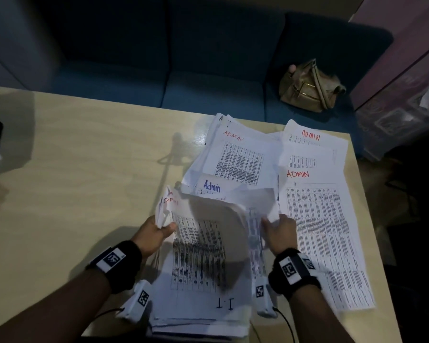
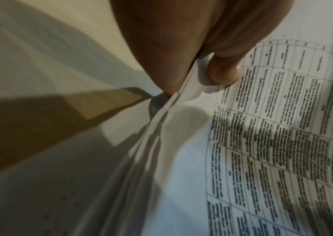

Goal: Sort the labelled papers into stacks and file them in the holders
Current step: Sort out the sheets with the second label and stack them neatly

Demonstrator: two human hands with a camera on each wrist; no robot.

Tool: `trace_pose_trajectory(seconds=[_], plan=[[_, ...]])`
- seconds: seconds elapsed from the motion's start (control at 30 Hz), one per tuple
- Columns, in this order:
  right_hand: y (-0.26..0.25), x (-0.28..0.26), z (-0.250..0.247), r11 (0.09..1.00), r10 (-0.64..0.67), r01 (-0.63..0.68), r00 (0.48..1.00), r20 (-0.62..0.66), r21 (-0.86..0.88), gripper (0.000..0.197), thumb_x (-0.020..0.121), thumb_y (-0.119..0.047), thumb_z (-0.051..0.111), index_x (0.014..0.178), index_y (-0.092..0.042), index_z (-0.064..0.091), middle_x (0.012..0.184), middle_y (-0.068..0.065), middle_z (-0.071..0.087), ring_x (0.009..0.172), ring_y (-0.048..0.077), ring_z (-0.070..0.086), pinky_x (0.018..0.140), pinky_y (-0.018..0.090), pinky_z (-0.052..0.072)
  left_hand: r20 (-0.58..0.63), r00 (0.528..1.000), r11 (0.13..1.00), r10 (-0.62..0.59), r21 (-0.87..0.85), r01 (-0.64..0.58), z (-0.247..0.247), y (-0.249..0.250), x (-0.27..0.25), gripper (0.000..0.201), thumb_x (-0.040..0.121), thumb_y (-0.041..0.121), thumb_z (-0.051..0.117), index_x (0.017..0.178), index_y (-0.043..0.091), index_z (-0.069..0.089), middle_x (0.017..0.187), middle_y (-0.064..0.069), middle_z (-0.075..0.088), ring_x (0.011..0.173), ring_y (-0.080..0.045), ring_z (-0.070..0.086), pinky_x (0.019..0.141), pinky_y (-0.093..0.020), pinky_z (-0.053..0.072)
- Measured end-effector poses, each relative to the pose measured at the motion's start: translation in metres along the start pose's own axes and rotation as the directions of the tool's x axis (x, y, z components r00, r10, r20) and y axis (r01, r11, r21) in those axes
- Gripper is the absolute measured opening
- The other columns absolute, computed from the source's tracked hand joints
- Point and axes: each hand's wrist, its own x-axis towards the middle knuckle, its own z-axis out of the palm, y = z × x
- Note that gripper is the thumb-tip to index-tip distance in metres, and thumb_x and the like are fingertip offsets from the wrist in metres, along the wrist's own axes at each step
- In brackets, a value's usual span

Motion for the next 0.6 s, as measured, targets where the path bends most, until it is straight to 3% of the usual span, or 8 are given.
trace_pose_trajectory(seconds=[0.1, 0.2, 0.27, 0.33, 0.37, 0.43, 0.5, 0.6], plan=[[-0.017, -0.004, 0.012, 0.991, 0.081, -0.075, 0.996, -0.044, 0.115, 0.024, 0.086, -0.017, 0.066, 0.103, -0.009, 0.051, 0.093, 0.006, 0.055, 0.082, 0.024, 0.056, 0.066, 0.023, 0.041, 0.06, 0.998, 0.997, 0.018, 0.078, -0.023, 0.005, 0.007, -0.003, 0.042, 0.097, 0.019, 0.053, 0.139, 0.016, 0.046, 0.124, 0.0, 0.057, 0.118, -0.021, 0.05, 0.103, -0.036, 0.035], [-0.028, -0.012, 0.014, 0.989, 0.067, -0.057, 0.995, -0.069, 0.135, 0.042, 0.087, -0.015, 0.064, 0.12, -0.017, 0.038, 0.092, -0.001, 0.054, 0.085, 0.026, 0.058, 0.079, 0.037, 0.051, 0.09, 0.996, 0.994, 0.019, 0.107, -0.029, 0.006, 0.01, -0.003, 0.047, 0.098, 0.019, 0.052, 0.143, 0.017, 0.04, 0.127, 0.0, 0.056, 0.116, -0.017, 0.049, 0.1, -0.033, 0.034], [-0.031, -0.015, 0.009, 0.985, 0.046, -0.039, 0.998, -0.035, 0.165, 0.047, 0.088, -0.014, 0.064, 0.124, -0.018, 0.034, 0.09, -0.003, 0.058, 0.082, 0.024, 0.062, 0.077, 0.035, 0.054, 0.08, 0.997, 0.992, 0.023, 0.123, -0.033, 0.004, 0.008, -0.001, 0.051, 0.097, 0.021, 0.053, 0.145, 0.017, 0.038, 0.135, -0.002, 0.053, 0.121, -0.019, 0.048, 0.104, -0.036, 0.034], [-0.033, -0.015, 0.002, 0.994, -0.007, 0.004, 1.0, 0.024, 0.107, 0.032, 0.09, -0.013, 0.062, 0.116, -0.015, 0.045, 0.087, -0.001, 0.059, 0.075, 0.018, 0.059, 0.068, 0.014, 0.048, 0.045, 0.999, 0.992, 0.0, 0.129, -0.006, 0.001, 0.006, 0.001, 0.053, 0.096, 0.025, 0.055, 0.146, 0.018, 0.037, 0.139, -0.003, 0.052, 0.125, -0.021, 0.048, 0.107, -0.04, 0.033], [-0.035, -0.015, -0.004, 0.998, -0.06, 0.059, 0.998, 0.031, 0.035, 0.018, 0.09, -0.013, 0.062, 0.105, -0.014, 0.052, 0.081, -0.001, 0.058, 0.07, 0.016, 0.054, 0.057, 0.003, 0.039, 0.03, 1.0, 0.992, -0.006, 0.13, 0.002, -0.001, 0.003, 0.003, 0.054, 0.096, 0.027, 0.056, 0.146, 0.02, 0.036, 0.141, -0.003, 0.05, 0.126, -0.021, 0.047, 0.107, -0.041, 0.032], [-0.042, -0.011, -0.021, 0.986, -0.164, 0.164, 0.986, -0.025, -0.013, 0.006, 0.091, -0.013, 0.062, 0.086, -0.011, 0.058, 0.066, -0.003, 0.054, 0.06, 0.016, 0.049, 0.046, 0.006, 0.034, 0.008, 1.0, 0.994, -0.02, 0.11, 0.019, -0.004, 0.002, 0.006, 0.055, 0.095, 0.029, 0.056, 0.146, 0.024, 0.036, 0.145, -0.002, 0.046, 0.13, -0.023, 0.044, 0.11, -0.045, 0.03], [-0.055, -0.004, -0.044, 0.978, -0.201, 0.207, 0.97, -0.137, 0.027, 0.005, 0.093, -0.012, 0.059, 0.089, -0.009, 0.061, 0.067, -0.003, 0.055, 0.06, 0.014, 0.049, 0.048, 0.014, 0.031, -0.011, 1.0, 0.994, -0.011, 0.113, 0.012, -0.006, 0.0, 0.011, 0.055, 0.096, 0.027, 0.055, 0.146, 0.022, 0.035, 0.145, -0.002, 0.046, 0.132, -0.025, 0.043, 0.11, -0.044, 0.03], [-0.073, 0.003, -0.082, 0.959, -0.261, 0.284, 0.905, -0.336, 0.019, 0.01, 0.096, -0.015, 0.053, 0.086, -0.014, 0.054, 0.063, -0.006, 0.048, 0.058, 0.015, 0.043, 0.048, 0.021, 0.026, -0.048, 0.998, 0.985, 0.033, 0.173, -0.024, -0.006, 0.002, 0.017, 0.049, 0.097, 0.024, 0.053, 0.144, 0.019, 0.04, 0.132, -0.005, 0.056, 0.123, -0.026, 0.05, 0.097, -0.034, 0.036]])
